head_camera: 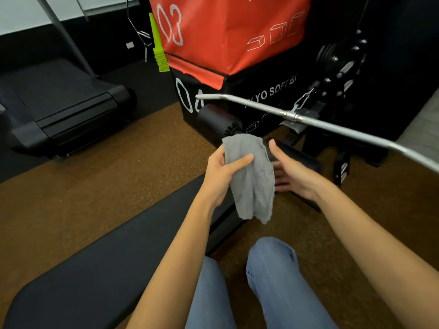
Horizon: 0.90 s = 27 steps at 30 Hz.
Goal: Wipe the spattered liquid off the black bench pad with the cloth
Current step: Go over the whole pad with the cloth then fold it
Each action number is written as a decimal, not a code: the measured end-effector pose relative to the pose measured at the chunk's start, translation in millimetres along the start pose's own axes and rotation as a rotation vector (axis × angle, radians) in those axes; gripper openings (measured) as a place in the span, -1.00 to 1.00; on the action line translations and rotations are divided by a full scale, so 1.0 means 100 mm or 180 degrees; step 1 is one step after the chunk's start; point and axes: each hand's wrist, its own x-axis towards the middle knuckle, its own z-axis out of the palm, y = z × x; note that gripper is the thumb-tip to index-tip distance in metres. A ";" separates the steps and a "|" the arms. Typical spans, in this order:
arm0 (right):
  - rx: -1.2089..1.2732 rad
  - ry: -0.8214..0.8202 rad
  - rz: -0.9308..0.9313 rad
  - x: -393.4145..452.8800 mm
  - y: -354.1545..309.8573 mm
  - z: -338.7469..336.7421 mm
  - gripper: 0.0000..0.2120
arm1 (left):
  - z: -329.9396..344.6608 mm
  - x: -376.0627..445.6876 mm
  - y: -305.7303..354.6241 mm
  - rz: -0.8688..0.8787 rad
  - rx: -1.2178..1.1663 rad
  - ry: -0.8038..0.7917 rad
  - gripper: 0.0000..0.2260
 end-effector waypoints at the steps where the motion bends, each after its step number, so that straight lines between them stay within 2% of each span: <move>1: 0.0243 -0.0318 -0.0032 -0.01 0.08 0.01 -0.14 | -0.01 0.01 0.01 -0.0055 -0.0044 -0.0032 -0.58; 3: 0.0768 -0.0731 -0.0352 -0.07 0.17 0.04 -0.32 | -0.05 0.02 0.04 -0.0181 -0.0004 -0.0159 -0.51; 4: 0.0882 -0.0778 -0.0544 -0.08 0.20 0.05 -0.43 | -0.06 0.02 0.05 -0.0226 0.0115 -0.0233 -0.47; 8: 0.0511 -0.0304 -0.1191 -0.11 0.20 0.04 -0.67 | -0.14 0.04 0.10 -0.0403 0.0743 -0.0453 -0.40; 11: 0.0379 0.0127 -0.1445 -0.17 0.16 0.00 -0.74 | -0.16 0.05 0.13 -0.0505 0.1180 -0.0376 -0.54; 14: 0.0229 0.0822 -0.1609 -0.24 0.18 -0.03 -0.77 | -0.10 0.02 0.04 -0.0438 0.1454 0.0036 -0.75; 17: -0.0251 0.1989 -0.1574 -0.27 0.26 -0.07 -0.75 | -0.02 0.04 -0.11 -0.0245 0.1435 0.0545 -0.87; 19: -0.0398 0.2624 -0.1570 -0.26 0.31 -0.14 -0.75 | 0.05 0.11 -0.20 -0.0127 0.1371 0.0599 -0.91; 20: -0.0326 0.2707 -0.1567 -0.26 0.32 -0.19 -0.75 | 0.08 0.17 -0.22 -0.0124 0.1237 0.0557 -0.90; 24: 0.0687 0.1918 -0.1831 -0.26 0.32 -0.35 -0.77 | 0.21 0.42 -0.21 -0.0098 0.0396 0.0103 -0.77; 27: 0.1133 0.1818 -0.1810 -0.21 0.28 -0.44 -0.81 | 0.29 0.67 -0.20 0.0052 0.0647 -0.0104 -0.75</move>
